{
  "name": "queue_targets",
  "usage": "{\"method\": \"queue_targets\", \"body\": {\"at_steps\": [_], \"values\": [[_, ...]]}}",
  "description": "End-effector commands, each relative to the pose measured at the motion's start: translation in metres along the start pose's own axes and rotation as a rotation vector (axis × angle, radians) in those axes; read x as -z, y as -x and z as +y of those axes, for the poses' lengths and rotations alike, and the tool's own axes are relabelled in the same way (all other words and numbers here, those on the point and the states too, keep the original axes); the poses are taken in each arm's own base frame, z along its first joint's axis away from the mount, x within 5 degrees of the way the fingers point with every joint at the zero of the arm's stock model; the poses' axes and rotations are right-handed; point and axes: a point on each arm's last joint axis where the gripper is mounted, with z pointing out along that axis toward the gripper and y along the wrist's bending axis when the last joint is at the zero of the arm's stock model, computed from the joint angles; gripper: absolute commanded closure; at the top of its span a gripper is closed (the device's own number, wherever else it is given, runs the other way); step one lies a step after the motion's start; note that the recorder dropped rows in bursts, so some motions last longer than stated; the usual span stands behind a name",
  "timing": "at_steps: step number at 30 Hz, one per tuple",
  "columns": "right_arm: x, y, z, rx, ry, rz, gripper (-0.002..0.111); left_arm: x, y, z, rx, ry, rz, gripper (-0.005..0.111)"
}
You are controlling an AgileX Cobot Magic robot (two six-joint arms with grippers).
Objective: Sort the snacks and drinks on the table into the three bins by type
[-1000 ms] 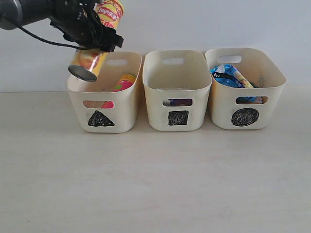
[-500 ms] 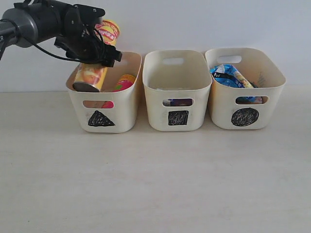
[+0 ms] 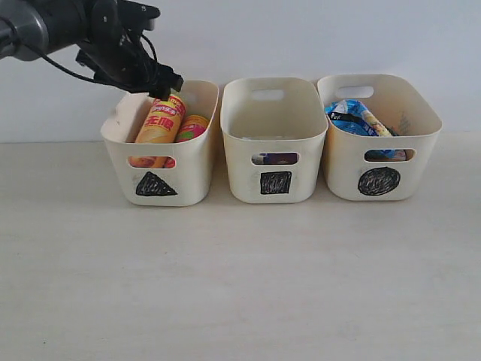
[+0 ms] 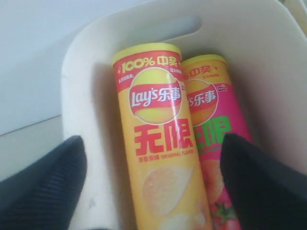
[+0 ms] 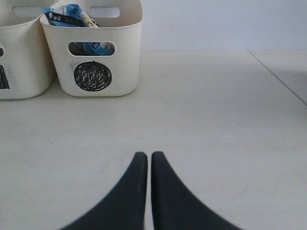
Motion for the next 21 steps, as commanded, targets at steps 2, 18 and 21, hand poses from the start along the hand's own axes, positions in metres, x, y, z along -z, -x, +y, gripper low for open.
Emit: {"method": "queue_targets", "body": {"at_steps": [2,18,21], "values": [[0.000,0.001,0.000,0.008,-0.001,-0.014,0.107,0.047,0.012,0.010,-0.076,0.009,0.034,0.091],[0.000,0.001,0.000,0.008,-0.001,-0.012,0.107,0.138,-0.033,0.029,0.014,-0.003,0.050,0.102],[0.000,0.001,0.000,0.008,-0.001,-0.012,0.107,0.158,-0.054,0.027,0.042,-0.006,0.033,0.102]]}}
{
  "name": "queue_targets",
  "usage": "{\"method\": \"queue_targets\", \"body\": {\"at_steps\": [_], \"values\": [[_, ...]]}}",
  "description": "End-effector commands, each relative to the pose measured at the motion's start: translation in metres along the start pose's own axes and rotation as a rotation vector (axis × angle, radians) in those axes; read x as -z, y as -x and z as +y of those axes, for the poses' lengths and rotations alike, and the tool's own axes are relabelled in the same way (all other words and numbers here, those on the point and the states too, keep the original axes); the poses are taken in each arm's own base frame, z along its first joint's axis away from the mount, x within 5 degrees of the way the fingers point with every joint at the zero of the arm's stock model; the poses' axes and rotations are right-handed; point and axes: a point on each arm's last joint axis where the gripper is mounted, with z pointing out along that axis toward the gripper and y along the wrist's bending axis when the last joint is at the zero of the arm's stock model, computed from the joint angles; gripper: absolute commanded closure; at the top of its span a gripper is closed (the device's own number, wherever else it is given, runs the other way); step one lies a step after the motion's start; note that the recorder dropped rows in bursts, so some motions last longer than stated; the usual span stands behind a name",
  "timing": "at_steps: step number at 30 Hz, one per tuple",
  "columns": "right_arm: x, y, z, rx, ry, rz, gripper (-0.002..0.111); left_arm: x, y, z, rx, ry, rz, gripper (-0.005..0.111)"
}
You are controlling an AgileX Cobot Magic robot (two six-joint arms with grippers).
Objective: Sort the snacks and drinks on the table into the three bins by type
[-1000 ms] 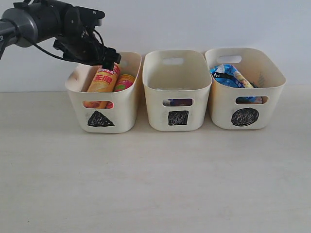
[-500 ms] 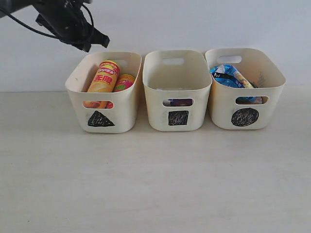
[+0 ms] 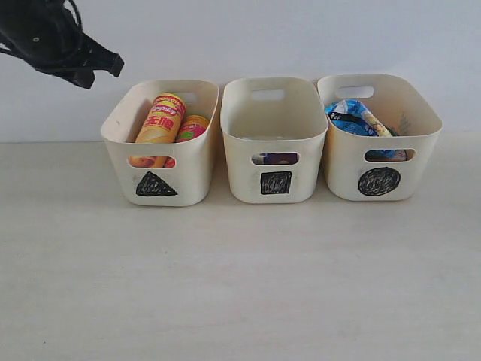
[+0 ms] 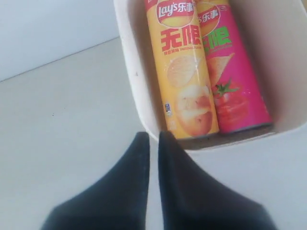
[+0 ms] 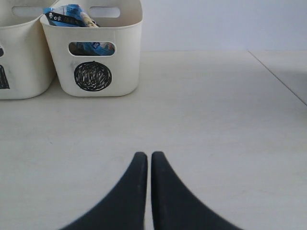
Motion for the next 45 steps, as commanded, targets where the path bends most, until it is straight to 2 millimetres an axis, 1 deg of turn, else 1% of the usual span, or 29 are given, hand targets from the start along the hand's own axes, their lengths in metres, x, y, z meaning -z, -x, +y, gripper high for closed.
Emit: {"method": "queue_targets", "body": {"at_steps": [1,6,7,14,17,18,19,20,21,22,23,24,27,28,31,34,35,37,42,45], "values": [[0.000,0.001,0.000,0.008,-0.001,-0.012,0.107,0.036,-0.028,-0.001,0.065,-0.011,-0.067,0.102],[0.000,0.001,0.000,0.008,-0.001,-0.012,0.107,0.072,-0.064,-0.002,0.125,-0.009,-0.134,0.102],[0.000,0.001,0.000,0.008,-0.001,-0.012,0.107,0.076,-0.072,-0.003,0.132,-0.010,-0.135,0.102],[0.000,0.001,0.000,0.008,-0.001,-0.012,0.107,0.118,-0.124,-0.006,0.216,-0.019,-0.214,0.102],[0.000,0.001,0.000,0.008,-0.001,-0.012,0.107,0.134,-0.146,-0.008,0.223,-0.020,-0.235,0.102],[0.000,0.001,0.000,0.008,-0.001,-0.012,0.107,0.146,-0.163,-0.009,0.227,-0.019,-0.252,0.102],[0.000,0.001,0.000,0.008,-0.001,-0.012,0.107,0.149,-0.170,-0.009,0.228,-0.019,-0.260,0.102],[0.000,0.001,0.000,0.008,-0.001,-0.012,0.107,0.161,-0.186,-0.010,0.225,-0.014,-0.269,0.102],[0.000,0.001,0.000,0.008,-0.001,-0.012,0.107,0.168,-0.193,-0.010,0.217,-0.010,-0.274,0.102],[0.000,0.001,0.000,0.008,-0.001,-0.012,0.107,0.178,-0.208,-0.010,0.219,-0.006,-0.266,0.102],[0.000,0.001,0.000,0.008,-0.001,-0.012,0.107,0.181,-0.214,-0.010,0.221,-0.004,-0.262,0.102],[0.000,0.001,0.000,0.008,-0.001,-0.012,0.107,0.188,-0.229,-0.012,0.248,-0.014,-0.242,0.102],[0.000,0.001,0.000,0.008,-0.001,-0.012,0.107,0.197,-0.240,-0.012,0.279,-0.006,-0.314,0.102],[0.000,0.001,0.000,0.008,-0.001,-0.012,0.107,0.203,-0.245,-0.012,0.296,-0.012,-0.392,0.102],[0.000,0.001,0.000,0.008,-0.001,-0.012,0.107,0.210,-0.257,-0.014,0.279,-0.005,-0.560,0.102],[0.000,0.001,0.000,0.008,-0.001,-0.012,0.107,0.207,-0.275,-0.016,0.232,0.021,-0.712,0.102],[0.000,0.001,0.000,0.008,-0.001,-0.012,0.107,0.206,-0.278,-0.017,0.227,0.022,-0.728,0.102],[0.000,0.001,0.000,0.008,-0.001,-0.012,0.107,0.195,-0.290,-0.021,0.201,0.023,-0.757,0.102],[0.000,0.001,0.000,0.008,-0.001,-0.012,0.107,0.181,-0.304,-0.027,0.133,0.020,-0.775,0.102],[0.000,0.001,0.000,0.008,-0.001,-0.012,0.107,0.172,-0.313,-0.029,0.143,0.028,-0.758,0.102]]}}
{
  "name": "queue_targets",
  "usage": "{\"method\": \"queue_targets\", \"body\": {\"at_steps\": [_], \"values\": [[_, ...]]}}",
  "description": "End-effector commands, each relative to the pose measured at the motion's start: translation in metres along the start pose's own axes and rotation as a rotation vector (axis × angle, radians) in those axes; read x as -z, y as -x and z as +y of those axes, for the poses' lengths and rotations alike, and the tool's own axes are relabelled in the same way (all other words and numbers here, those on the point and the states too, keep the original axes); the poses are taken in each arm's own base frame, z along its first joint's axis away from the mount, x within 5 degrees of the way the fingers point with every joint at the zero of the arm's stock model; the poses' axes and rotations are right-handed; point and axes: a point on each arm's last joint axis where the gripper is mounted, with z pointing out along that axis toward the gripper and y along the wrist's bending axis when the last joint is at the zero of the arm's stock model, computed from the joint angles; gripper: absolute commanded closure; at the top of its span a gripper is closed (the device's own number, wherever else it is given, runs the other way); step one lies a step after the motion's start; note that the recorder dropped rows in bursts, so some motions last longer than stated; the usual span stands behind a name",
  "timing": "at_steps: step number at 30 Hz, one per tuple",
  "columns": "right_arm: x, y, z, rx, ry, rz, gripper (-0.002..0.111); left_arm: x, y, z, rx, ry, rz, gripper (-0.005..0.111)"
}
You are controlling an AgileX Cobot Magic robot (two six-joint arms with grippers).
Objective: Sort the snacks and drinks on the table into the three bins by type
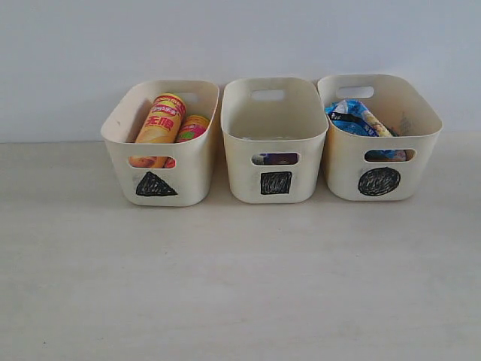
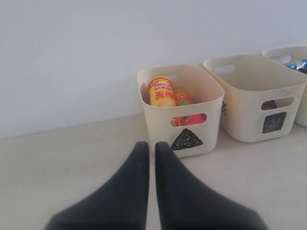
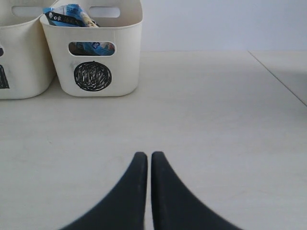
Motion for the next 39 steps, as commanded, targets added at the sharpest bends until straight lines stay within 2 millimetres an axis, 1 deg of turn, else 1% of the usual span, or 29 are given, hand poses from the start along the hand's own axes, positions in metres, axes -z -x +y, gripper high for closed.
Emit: {"method": "queue_targets", "body": {"at_steps": [1,6,8,13,14,22,25,26,29,39], "values": [[0.000,0.001,0.000,0.008,-0.001,-0.012,0.107,0.000,-0.017,-0.001,0.008,0.010,-0.005,0.102],[0.000,0.001,0.000,0.008,-0.001,-0.012,0.107,0.001,-0.043,0.000,0.036,0.064,-0.012,0.102],[0.000,0.001,0.000,0.008,-0.001,-0.012,0.107,0.002,-0.050,0.000,0.042,0.079,-0.030,0.102],[0.000,0.001,0.000,0.008,-0.001,-0.012,0.107,0.007,-0.062,0.001,0.055,0.127,-0.059,0.102],[0.000,0.001,0.000,0.008,-0.001,-0.012,0.107,0.005,-0.067,0.002,0.061,0.144,-0.043,0.102],[0.000,0.001,0.000,0.008,-0.001,-0.012,0.107,0.001,-0.086,0.004,0.093,0.189,0.017,0.102],[0.000,0.001,0.000,0.008,-0.001,-0.012,0.107,0.001,-0.086,0.004,0.095,0.189,0.012,0.102],[0.000,0.001,0.000,0.008,-0.001,-0.012,0.107,0.001,-0.089,0.003,0.106,0.188,0.042,0.102],[0.000,0.001,0.000,0.008,-0.001,-0.012,0.107,0.001,-0.089,0.003,0.126,0.187,0.046,0.102],[0.000,0.001,0.000,0.008,-0.001,-0.012,0.107,0.001,-0.091,0.003,0.117,0.188,0.062,0.102]]}}
